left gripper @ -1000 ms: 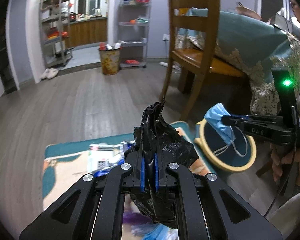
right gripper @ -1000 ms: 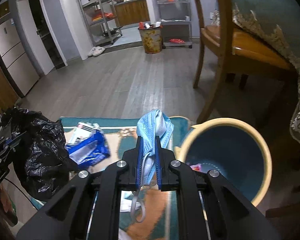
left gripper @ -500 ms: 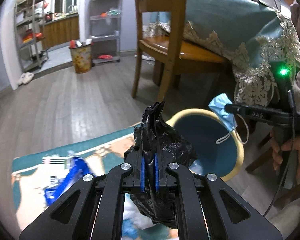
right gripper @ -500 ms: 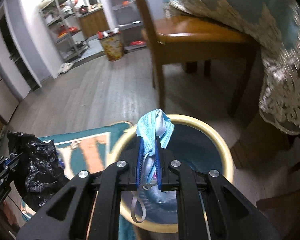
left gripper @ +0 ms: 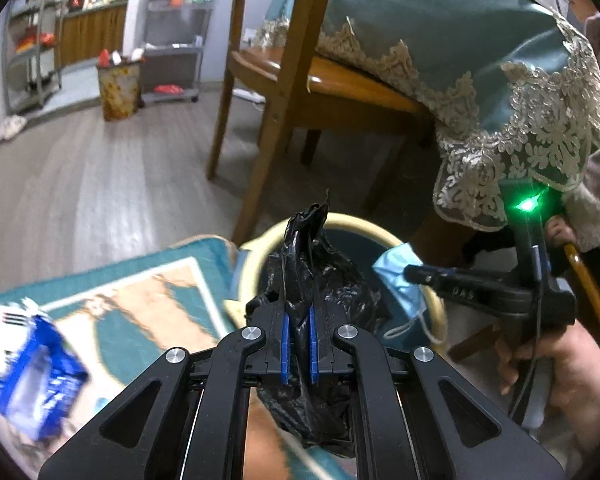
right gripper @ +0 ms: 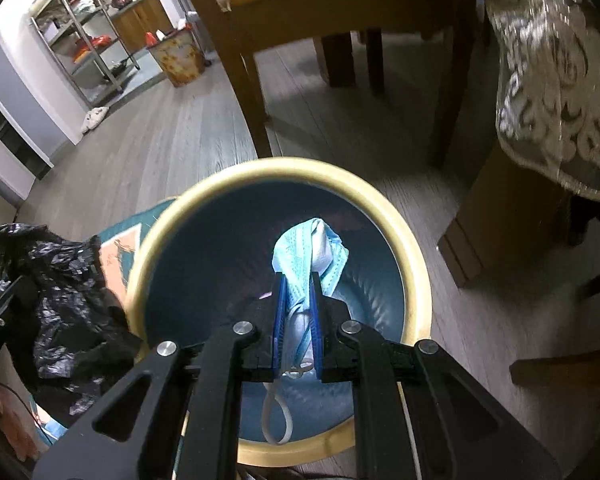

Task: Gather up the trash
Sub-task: 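Lift and carry the mask and black bag with both tools over the bin, then open both tools to release the mask and black bag into the bin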

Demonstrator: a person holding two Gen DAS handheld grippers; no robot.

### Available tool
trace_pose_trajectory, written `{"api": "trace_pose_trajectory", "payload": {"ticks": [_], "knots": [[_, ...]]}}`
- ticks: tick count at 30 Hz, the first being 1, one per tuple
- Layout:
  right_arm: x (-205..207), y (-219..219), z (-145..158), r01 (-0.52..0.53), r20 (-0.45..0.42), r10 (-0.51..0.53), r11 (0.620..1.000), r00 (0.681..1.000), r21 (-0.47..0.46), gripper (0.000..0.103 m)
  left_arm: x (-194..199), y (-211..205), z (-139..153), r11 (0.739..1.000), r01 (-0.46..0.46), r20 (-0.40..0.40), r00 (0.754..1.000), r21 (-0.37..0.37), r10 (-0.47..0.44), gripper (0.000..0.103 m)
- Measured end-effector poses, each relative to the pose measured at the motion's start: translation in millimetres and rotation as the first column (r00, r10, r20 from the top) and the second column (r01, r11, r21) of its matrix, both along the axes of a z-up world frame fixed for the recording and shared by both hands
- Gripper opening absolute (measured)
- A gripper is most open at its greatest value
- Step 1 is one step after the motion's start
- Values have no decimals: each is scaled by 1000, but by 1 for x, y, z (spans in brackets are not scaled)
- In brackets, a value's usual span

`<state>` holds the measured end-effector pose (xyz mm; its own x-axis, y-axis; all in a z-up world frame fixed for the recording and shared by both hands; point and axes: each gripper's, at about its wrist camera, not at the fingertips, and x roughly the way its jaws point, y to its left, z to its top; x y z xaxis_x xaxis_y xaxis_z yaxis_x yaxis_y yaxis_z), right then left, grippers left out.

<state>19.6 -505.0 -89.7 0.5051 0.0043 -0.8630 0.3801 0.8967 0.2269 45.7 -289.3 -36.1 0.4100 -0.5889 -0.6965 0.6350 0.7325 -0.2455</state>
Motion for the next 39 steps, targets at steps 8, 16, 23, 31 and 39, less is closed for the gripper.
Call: {"api": "trace_pose_trajectory", "payload": {"ticks": [8, 16, 23, 31, 39], "knots": [[-4, -5, -5, 0, -10, 0, 1000, 1000, 9, 14, -4, -26, -22, 998, 42, -9, 999, 37, -42, 51], [-5, 0, 5, -3, 13, 3, 1000, 1000, 5, 33, -8, -9, -10, 997, 31, 39, 999, 64, -34, 52], [-1, 17, 22, -31, 32, 32, 999, 999, -31, 43, -13, 19, 8, 998, 0, 74, 997, 65, -5, 52], [4, 46, 46, -72, 55, 78, 992, 995, -108, 53, -17, 62, 35, 997, -52, 127, 991, 50, 46, 52], [7, 86, 64, -124, 77, 138, 979, 987, -159, 64, -17, 119, 57, 989, -145, 152, 979, 26, 139, 54]]}}
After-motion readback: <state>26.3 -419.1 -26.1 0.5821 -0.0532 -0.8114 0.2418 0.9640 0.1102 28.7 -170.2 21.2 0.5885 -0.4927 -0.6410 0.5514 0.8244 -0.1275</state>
